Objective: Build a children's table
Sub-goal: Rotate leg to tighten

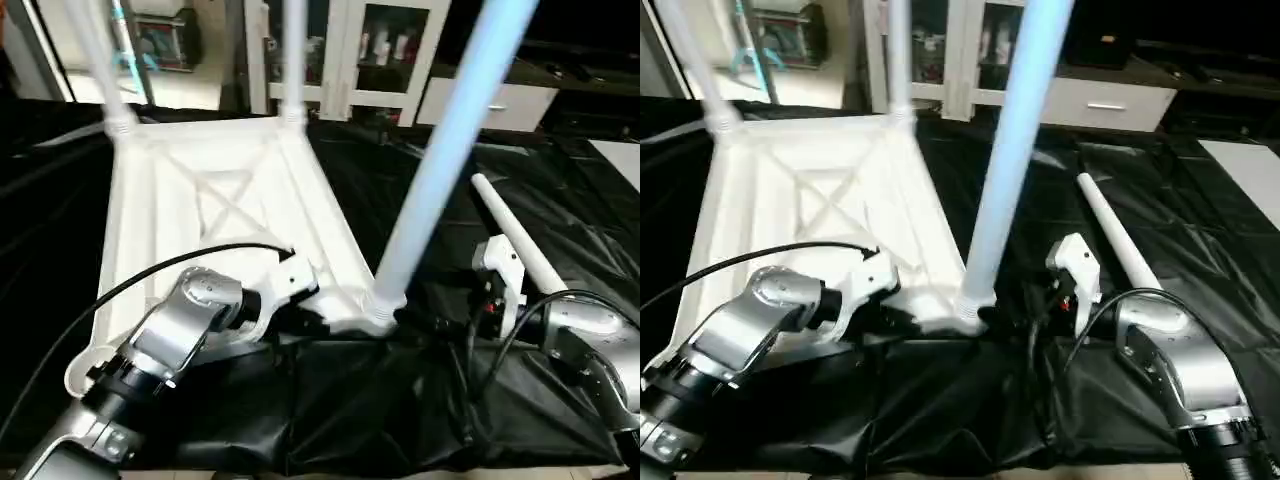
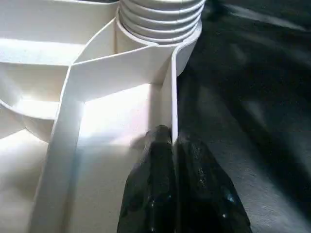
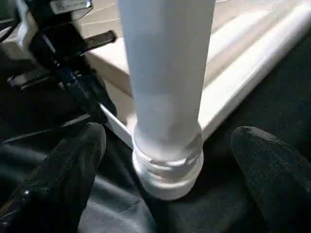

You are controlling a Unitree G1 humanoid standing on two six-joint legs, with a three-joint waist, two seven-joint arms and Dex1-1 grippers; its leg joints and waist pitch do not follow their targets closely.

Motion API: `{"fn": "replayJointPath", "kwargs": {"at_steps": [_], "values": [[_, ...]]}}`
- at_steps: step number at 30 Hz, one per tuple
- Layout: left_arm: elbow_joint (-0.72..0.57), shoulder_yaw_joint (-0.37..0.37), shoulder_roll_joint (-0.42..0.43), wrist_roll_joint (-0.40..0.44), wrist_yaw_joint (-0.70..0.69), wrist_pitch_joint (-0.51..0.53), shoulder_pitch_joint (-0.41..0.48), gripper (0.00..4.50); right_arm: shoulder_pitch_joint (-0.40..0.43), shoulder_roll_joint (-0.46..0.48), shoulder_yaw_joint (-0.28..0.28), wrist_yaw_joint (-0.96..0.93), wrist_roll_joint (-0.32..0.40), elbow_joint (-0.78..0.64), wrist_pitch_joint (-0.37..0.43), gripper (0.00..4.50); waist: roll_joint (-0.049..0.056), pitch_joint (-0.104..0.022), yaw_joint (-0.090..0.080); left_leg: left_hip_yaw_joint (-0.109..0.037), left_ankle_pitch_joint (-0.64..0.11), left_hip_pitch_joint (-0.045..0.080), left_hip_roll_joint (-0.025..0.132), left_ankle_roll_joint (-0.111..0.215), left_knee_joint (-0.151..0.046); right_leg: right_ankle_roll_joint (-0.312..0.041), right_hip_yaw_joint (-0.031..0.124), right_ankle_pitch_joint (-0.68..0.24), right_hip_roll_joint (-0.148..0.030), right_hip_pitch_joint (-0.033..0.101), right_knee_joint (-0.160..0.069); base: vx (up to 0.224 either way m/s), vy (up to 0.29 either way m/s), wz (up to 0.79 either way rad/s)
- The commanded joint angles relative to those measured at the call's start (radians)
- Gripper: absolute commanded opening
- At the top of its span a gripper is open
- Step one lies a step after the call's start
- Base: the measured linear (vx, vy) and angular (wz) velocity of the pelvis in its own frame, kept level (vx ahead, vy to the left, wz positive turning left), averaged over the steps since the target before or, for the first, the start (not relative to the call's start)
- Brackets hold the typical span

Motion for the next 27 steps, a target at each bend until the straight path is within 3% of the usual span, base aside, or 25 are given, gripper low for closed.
{"fn": "replayJointPath", "kwargs": {"at_steps": [1, 4, 9, 22, 23, 27], "values": [[-0.072, -0.036, -0.028, -0.092, -0.089, -0.029, -0.002, 0.00, -0.019, -0.018, 0.010, 0.040, -0.010, 0.021, -0.018, 4.45, 0.000, -0.067, -0.008, -0.010, -0.205, 0.012, 0.049, 0.026, -0.079, -0.195, 0.053, -0.272, -0.062, 0.041, -0.066, 0.000, 0.000, 0.00], [-0.078, -0.040, -0.020, -0.093, -0.099, -0.024, -0.001, 0.00, -0.037, -0.022, 0.022, 0.072, -0.012, 0.044, -0.025, 4.45, -0.002, -0.068, -0.003, -0.006, -0.185, 0.013, 0.050, 0.032, -0.077, -0.208, 0.053, -0.250, -0.061, 0.042, -0.061, 0.000, 0.000, 0.00], [-0.080, -0.044, -0.013, -0.086, -0.109, -0.028, 0.001, 0.00, -0.070, -0.028, 0.050, 0.131, -0.028, 0.110, -0.060, 4.45, -0.004, -0.068, -0.004, -0.007, -0.193, 0.010, 0.049, 0.027, -0.076, -0.194, 0.053, -0.290, -0.064, 0.045, -0.065, 0.000, 0.000, 0.00], [-0.070, -0.051, -0.005, -0.058, -0.104, -0.040, -0.001, 0.00, -0.106, -0.014, 0.087, 0.194, -0.078, 0.221, -0.164, 3.52, -0.003, -0.070, -0.008, -0.007, -0.186, 0.009, 0.048, 0.034, -0.072, -0.208, 0.051, -0.275, -0.062, 0.047, -0.061, 0.000, 0.000, 0.00], [-0.071, -0.051, -0.005, -0.058, -0.103, -0.040, -0.001, 0.00, -0.108, -0.011, 0.087, 0.194, -0.079, 0.225, -0.166, 3.29, -0.003, -0.070, -0.008, -0.008, -0.186, 0.008, 0.048, 0.035, -0.072, -0.209, 0.051, -0.275, -0.062, 0.047, -0.061, 0.000, 0.000, 0.00], [-0.071, -0.054, -0.006, -0.058, -0.102, -0.039, -0.001, 0.00, -0.116, 0.005, 0.094, 0.204, -0.085, 0.245, -0.183, 3.17, -0.005, -0.069, -0.010, -0.008, -0.200, 0.008, 0.048, 0.034, -0.072, -0.204, 0.051, -0.297, -0.062, 0.046, -0.063, 0.000, 0.000, 0.00]]}}
